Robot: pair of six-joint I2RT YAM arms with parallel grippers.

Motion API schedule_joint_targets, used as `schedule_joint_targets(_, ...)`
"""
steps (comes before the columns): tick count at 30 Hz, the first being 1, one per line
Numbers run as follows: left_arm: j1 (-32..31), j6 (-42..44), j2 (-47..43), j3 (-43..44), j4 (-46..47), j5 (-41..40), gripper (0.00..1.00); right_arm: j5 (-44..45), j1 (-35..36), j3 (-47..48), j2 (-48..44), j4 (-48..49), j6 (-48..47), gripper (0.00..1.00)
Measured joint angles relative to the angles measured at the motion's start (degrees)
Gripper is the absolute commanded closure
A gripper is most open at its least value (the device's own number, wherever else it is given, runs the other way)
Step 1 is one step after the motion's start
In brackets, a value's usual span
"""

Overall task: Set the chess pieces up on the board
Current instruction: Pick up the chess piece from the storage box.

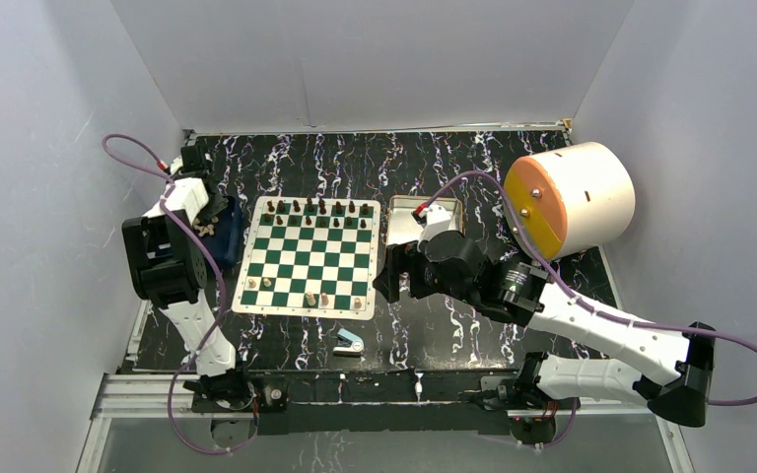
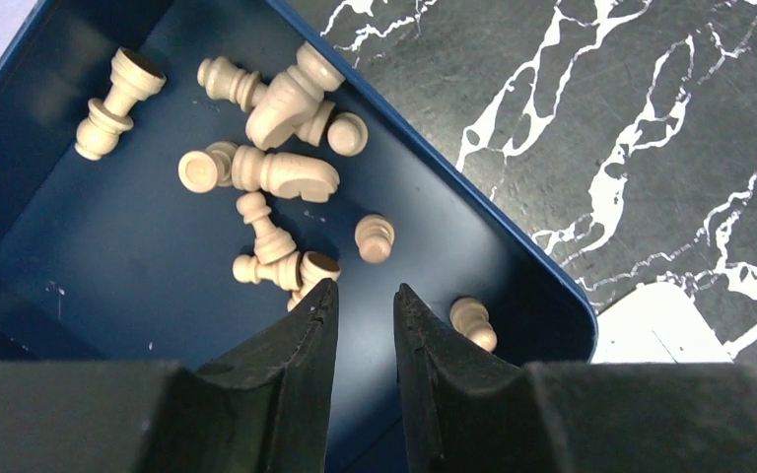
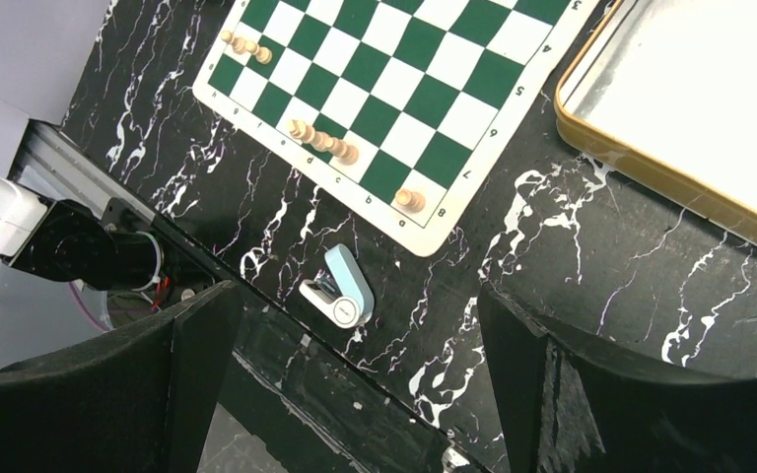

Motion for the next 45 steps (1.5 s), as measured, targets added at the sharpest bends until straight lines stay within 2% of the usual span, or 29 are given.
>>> schedule_joint_targets(29,2.27,3.37,3.98,1.31,3.89,1.53,0.72,2.73,0.00,0.83,2.78,0.79,-2.69,0.01)
schedule_joint_targets(45,2.27,5.46,6.60,2.93,3.23,3.08,0.84,3.10,0.00,0.83,2.69,0.85,-2.69,0.01)
